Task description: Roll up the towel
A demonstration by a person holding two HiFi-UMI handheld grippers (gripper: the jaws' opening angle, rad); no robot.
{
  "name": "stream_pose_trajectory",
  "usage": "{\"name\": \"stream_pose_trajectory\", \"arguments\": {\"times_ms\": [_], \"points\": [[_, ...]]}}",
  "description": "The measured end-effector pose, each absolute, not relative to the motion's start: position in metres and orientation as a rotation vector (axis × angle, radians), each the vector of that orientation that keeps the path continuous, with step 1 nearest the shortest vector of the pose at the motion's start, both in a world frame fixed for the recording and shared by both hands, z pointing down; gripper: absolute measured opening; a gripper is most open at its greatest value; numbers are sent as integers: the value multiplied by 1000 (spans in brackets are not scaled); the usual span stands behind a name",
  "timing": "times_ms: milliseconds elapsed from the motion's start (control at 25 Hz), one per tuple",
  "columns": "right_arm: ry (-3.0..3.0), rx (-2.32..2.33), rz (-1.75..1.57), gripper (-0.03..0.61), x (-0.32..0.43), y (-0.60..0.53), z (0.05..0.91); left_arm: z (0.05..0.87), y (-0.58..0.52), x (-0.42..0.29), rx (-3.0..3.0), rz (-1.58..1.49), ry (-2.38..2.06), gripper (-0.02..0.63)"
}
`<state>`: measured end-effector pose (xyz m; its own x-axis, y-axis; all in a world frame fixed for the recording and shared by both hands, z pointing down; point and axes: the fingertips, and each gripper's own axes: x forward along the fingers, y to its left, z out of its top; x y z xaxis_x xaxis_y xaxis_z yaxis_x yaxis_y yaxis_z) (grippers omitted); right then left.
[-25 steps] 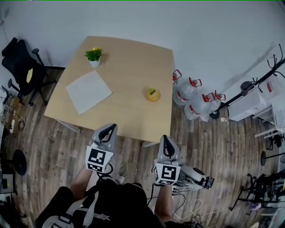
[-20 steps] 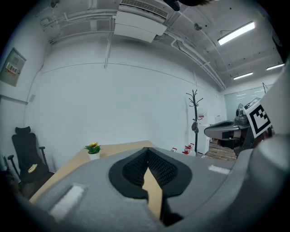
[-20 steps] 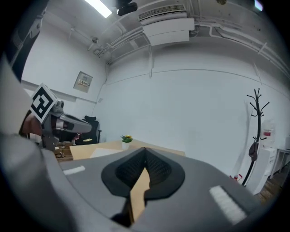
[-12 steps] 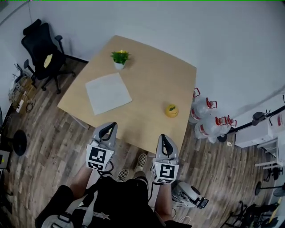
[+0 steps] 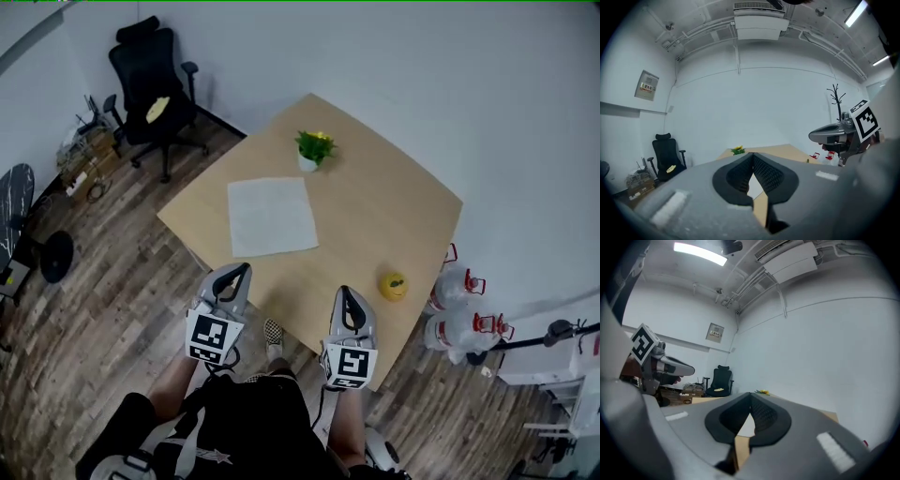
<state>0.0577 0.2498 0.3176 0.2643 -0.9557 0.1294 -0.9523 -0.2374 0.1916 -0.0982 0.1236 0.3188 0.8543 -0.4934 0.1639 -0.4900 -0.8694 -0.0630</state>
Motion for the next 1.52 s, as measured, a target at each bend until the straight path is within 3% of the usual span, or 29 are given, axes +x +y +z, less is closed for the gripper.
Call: {"name": "stream_pose_trajectory", "arguments": {"times_ms": [600,1360,1520], "points": [[-2007,1971,137,6,110,111,389,379,34,-71,-2992,-458,1151,8],[-2069,1528,282,6,126,41,531,519,-8,-43,-2991,-866,1204,11],[-2039,1327,262,75,121,47,561,540,-7,-41,-2953,-1013,1040,77]]}}
